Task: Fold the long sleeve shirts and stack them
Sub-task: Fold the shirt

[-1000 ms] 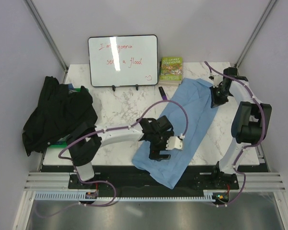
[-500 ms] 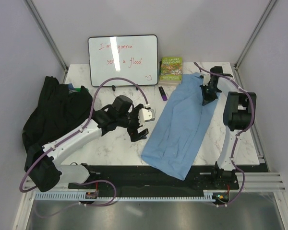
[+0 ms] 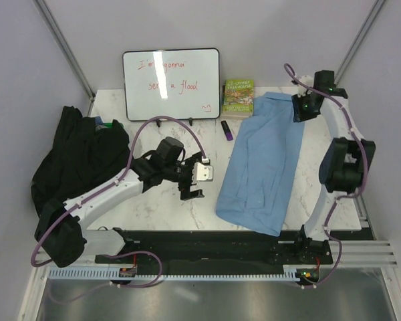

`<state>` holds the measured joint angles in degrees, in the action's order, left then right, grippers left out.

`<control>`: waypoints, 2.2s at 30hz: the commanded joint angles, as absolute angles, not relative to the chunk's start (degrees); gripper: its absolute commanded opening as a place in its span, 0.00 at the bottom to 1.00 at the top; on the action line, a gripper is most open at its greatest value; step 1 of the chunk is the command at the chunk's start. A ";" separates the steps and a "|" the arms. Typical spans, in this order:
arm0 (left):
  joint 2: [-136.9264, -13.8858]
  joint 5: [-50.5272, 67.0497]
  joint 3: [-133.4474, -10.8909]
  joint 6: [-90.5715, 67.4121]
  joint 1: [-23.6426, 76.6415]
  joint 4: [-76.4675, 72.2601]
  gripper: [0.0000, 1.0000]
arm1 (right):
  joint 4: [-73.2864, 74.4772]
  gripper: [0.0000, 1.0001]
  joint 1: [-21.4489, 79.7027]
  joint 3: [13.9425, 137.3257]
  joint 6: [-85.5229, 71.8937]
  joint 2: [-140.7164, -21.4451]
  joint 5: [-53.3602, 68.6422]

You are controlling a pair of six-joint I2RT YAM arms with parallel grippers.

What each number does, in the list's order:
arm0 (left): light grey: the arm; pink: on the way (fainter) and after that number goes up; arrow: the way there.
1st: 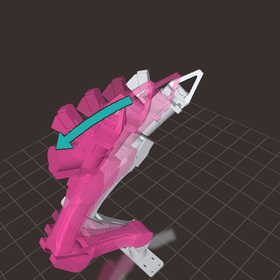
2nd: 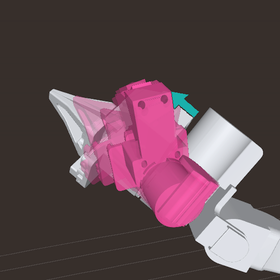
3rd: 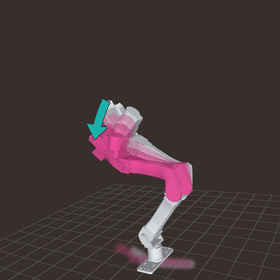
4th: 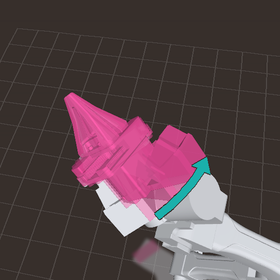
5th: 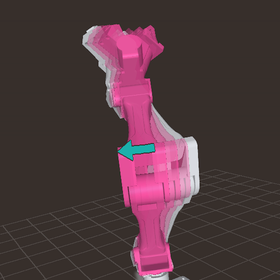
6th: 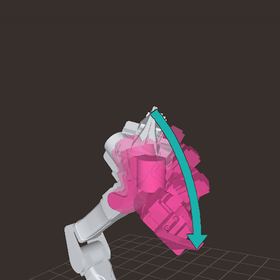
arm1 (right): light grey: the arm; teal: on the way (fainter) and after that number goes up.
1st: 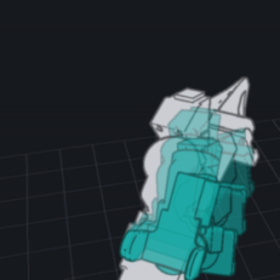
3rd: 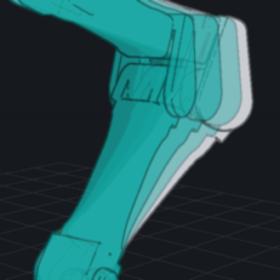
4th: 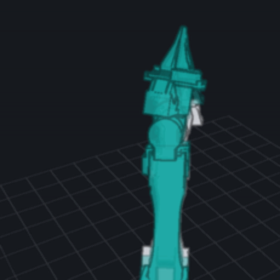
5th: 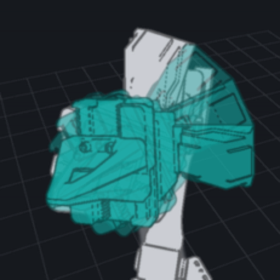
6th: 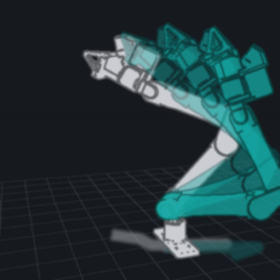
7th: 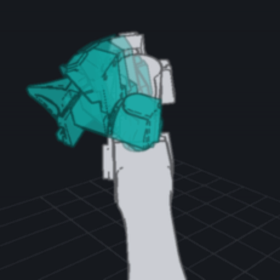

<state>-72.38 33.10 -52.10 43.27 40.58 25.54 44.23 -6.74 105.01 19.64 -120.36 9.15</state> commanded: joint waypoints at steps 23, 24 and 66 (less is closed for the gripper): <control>-80.50 49.48 -44.19 69.88 44.21 11.07 0.97 | 83.67 0.60 7.20 42.46 109.51 -53.96 32.10; -81.46 49.57 -44.99 69.53 44.21 12.47 0.97 | 83.67 0.59 9.03 40.54 111.25 -53.96 31.30; -99.67 42.62 -53.88 88.86 51.33 18.02 0.17 | 62.41 0.01 18.90 29.70 110.49 -62.76 24.78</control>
